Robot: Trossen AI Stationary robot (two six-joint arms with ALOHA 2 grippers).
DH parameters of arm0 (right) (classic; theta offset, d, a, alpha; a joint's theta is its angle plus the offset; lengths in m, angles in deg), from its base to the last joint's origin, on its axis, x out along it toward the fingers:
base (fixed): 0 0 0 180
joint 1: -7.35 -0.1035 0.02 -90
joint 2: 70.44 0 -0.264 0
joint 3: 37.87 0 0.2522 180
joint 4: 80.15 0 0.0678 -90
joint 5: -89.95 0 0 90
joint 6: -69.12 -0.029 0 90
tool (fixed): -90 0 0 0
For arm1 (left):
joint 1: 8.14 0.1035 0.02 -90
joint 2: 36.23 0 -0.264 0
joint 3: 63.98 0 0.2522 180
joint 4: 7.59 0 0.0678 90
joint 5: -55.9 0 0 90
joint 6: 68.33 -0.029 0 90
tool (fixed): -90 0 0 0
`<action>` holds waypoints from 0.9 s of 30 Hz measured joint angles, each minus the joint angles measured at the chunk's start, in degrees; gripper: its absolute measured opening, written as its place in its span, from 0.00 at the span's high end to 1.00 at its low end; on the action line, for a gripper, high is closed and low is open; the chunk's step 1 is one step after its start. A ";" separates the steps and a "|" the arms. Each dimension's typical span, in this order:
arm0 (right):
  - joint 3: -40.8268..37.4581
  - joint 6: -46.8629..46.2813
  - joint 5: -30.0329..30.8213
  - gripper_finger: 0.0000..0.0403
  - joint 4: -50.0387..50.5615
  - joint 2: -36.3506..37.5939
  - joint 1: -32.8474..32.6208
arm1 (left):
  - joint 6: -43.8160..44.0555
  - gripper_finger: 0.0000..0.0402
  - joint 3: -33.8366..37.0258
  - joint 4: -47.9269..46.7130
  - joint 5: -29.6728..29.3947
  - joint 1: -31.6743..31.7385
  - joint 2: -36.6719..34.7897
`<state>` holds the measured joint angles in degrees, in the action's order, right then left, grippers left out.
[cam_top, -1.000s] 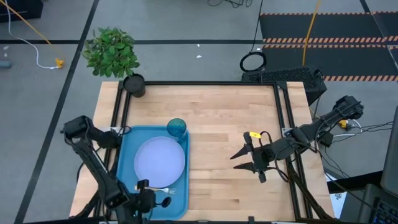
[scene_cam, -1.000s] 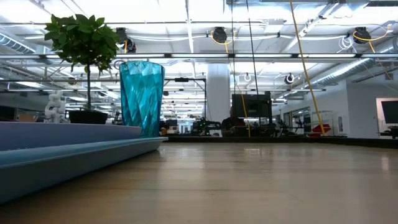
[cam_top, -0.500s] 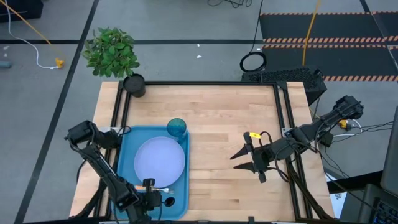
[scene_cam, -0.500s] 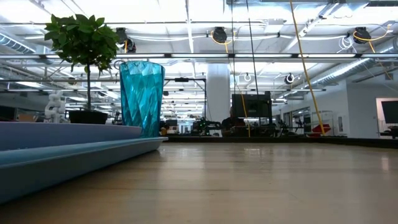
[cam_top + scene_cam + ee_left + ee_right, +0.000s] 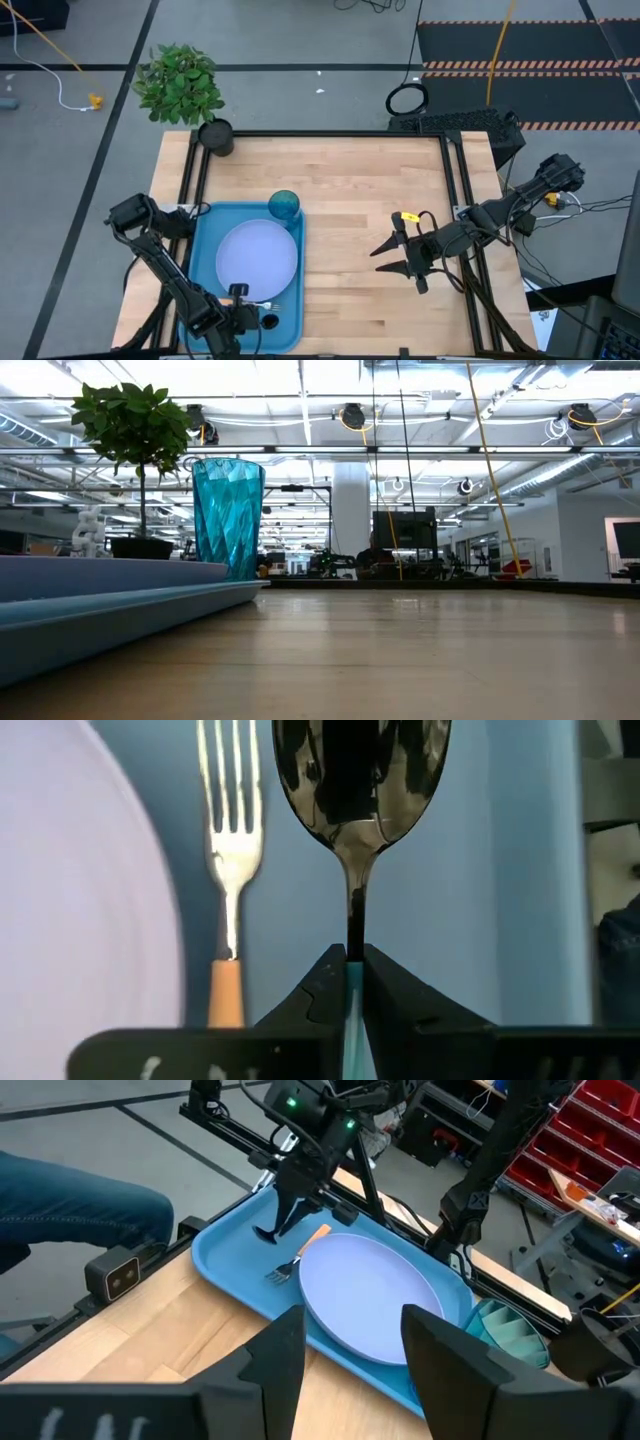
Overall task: Pick and place plate/cup/fork/spoon on tray
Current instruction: Put the blue spoon to the right of the yellow fork on the blue tray
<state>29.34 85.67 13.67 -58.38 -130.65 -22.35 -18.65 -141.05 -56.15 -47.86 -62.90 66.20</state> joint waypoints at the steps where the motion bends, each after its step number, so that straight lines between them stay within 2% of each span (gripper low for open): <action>1: 0.00 0.00 0.00 0.60 0.00 0.00 -0.01 | 0.39 0.92 0.21 -0.07 -0.16 0.00 0.00; 9: 0.00 0.00 -0.02 0.60 0.02 0.00 -0.02 | 2.02 0.81 0.73 0.80 -1.73 0.00 0.00; 18: 0.00 0.00 -0.02 0.60 0.02 0.00 -0.02 | 2.91 0.81 0.73 1.98 -1.80 0.00 0.00; 27: 0.00 -0.01 -0.02 0.60 0.00 0.00 -0.07 | 4.90 0.81 0.75 0.34 -4.61 0.00 0.00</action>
<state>29.34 85.66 13.65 -58.38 -130.65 -22.41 -13.75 -140.31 -55.80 -52.46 -62.90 66.20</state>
